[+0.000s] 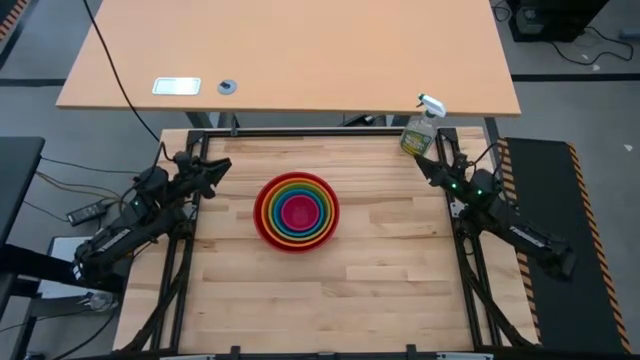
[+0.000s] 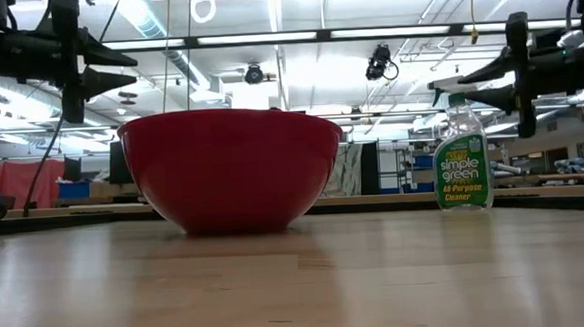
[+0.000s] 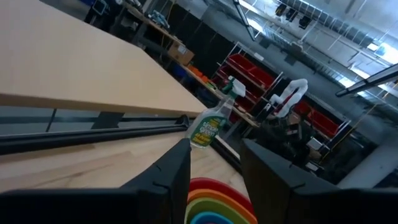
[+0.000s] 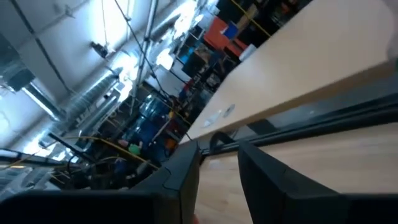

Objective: Nest bowls inside each other
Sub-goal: Return to Home Position

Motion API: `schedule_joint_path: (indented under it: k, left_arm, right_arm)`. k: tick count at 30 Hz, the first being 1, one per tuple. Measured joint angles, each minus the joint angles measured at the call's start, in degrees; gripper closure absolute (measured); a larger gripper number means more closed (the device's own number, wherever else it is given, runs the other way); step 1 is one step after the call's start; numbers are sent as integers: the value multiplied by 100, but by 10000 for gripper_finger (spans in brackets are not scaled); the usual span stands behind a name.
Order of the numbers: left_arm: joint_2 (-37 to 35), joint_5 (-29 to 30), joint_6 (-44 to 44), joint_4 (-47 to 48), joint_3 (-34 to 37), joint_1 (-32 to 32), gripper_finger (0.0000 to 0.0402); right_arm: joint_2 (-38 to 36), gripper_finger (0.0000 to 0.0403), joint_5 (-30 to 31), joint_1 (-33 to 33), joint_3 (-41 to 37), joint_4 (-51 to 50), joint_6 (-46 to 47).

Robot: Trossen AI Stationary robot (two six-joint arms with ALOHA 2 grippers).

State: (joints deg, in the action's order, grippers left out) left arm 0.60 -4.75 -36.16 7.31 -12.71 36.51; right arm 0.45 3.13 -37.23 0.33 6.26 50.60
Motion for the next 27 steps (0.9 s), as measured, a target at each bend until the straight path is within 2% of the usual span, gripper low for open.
schedule_joint_path:
  k: [7, 12, 15, 18, 22, 25, 27]
  left_arm:
    - [13, -2, -31, 115, 38, -265, 260]
    - [13, -3, -325, -343, 671, -562, 260]
    - [15, -2, -468, -702, 1012, -767, 260]
    - [13, -4, -477, -780, 1163, -915, 260]
    - [55, 93, -292, -810, 1193, -1044, 260]
    - [63, 269, -219, -772, 1193, -1053, 260]
    - [61, 437, -163, -735, 1193, -1051, 260]
  right_arm:
    - [28, 282, 294, 41, 1, 24, -172]
    - [28, 282, 499, 41, 1, 2, -71]
    - [28, 282, 379, 41, 1, 17, -46]
    - [28, 282, 7, 41, 1, 6, -7]
    - [33, 282, -554, 41, 1, -64, -861]
    - [35, 282, -582, 41, 1, -114, -1480]
    - [35, 282, -535, 39, 1, -201, -2255]
